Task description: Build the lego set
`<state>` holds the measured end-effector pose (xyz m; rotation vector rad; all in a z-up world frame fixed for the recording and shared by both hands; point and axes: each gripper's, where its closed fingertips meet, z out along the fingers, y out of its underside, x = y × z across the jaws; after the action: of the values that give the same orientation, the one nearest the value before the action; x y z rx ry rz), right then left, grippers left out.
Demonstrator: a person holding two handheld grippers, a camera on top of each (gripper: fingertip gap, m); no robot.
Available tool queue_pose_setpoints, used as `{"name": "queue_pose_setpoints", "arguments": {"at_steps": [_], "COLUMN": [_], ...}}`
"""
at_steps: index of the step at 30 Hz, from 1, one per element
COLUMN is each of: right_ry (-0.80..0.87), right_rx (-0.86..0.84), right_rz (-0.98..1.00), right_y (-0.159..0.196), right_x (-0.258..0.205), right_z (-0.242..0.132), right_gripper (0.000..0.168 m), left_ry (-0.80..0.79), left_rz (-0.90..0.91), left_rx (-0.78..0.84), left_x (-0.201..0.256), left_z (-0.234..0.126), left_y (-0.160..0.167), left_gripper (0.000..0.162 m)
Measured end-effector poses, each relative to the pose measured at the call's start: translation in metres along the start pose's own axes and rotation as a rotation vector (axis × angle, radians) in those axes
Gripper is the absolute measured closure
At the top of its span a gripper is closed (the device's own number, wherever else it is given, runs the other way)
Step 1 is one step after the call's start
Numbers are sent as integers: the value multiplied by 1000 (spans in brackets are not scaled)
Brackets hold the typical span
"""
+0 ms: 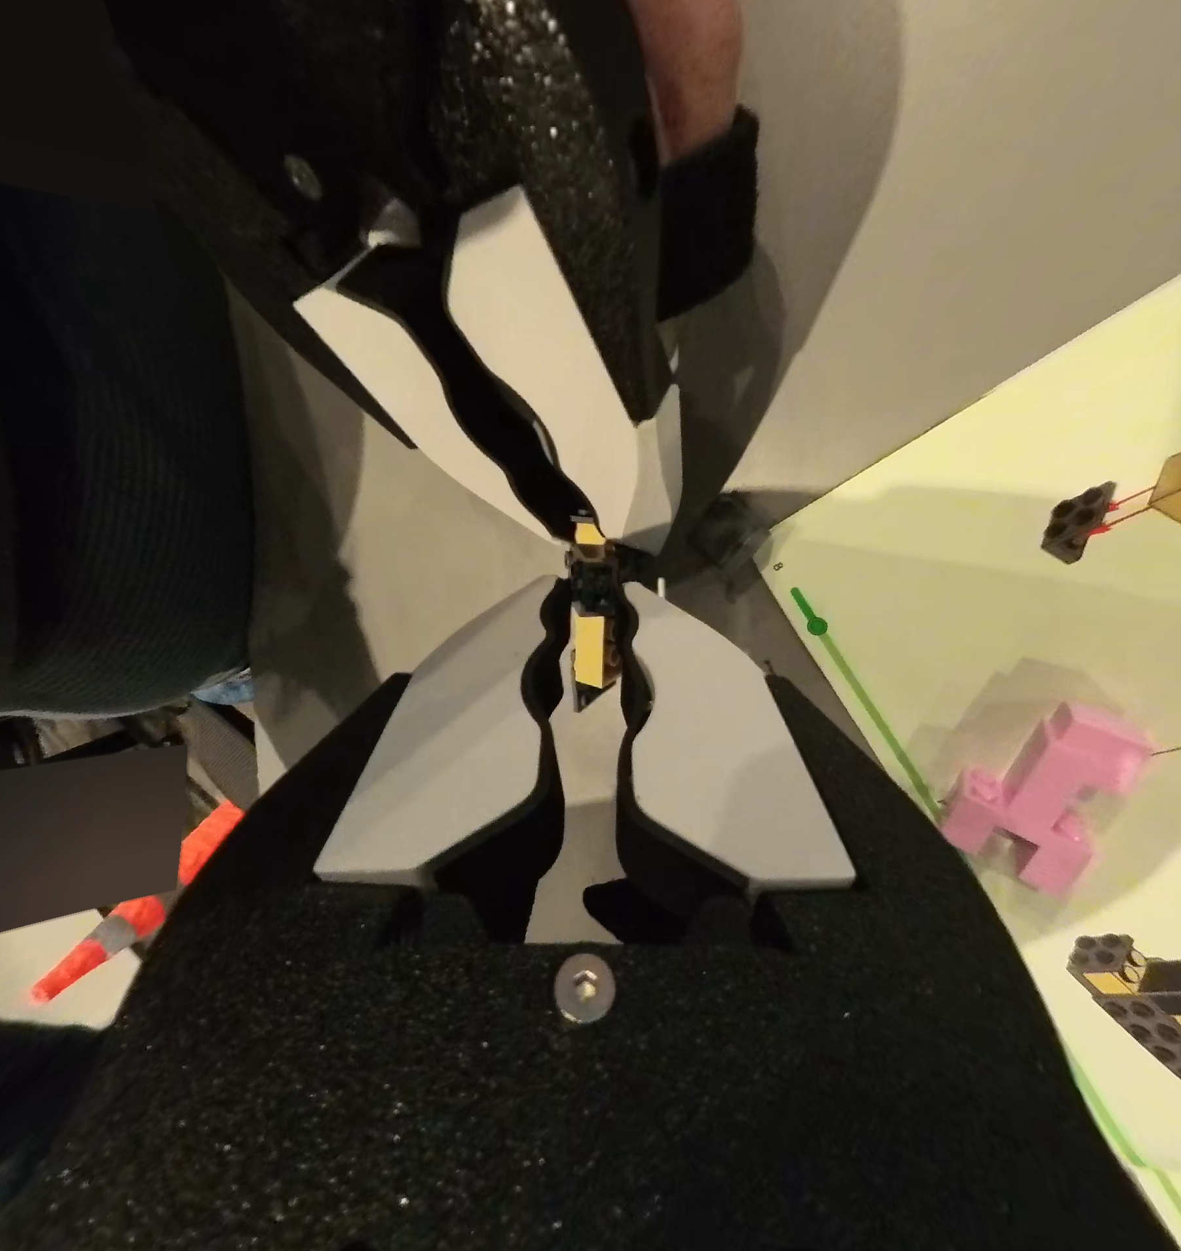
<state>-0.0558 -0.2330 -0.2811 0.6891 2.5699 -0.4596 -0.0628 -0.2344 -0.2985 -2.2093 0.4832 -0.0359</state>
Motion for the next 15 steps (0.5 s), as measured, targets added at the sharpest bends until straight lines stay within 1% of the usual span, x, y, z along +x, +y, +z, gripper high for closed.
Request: {"name": "queue_pose_setpoints", "arguments": {"at_steps": [4, 6, 15], "right_ry": [-16, -9, 22], "right_rx": [4, 9, 42], "right_rz": [12, 9, 3], "right_y": [0, 0, -1], "right_x": [0, 1, 4], "right_z": [0, 1, -1], "right_gripper": [156, 153, 150], "left_ry": [1, 1, 2], "left_rz": [0, 0, -2], "left_rx": [0, 0, 0], "left_x": [0, 0, 0], "left_z": [0, 0, 0], "left_y": [0, 0, 0], "left_gripper": [145, 145, 145]}}
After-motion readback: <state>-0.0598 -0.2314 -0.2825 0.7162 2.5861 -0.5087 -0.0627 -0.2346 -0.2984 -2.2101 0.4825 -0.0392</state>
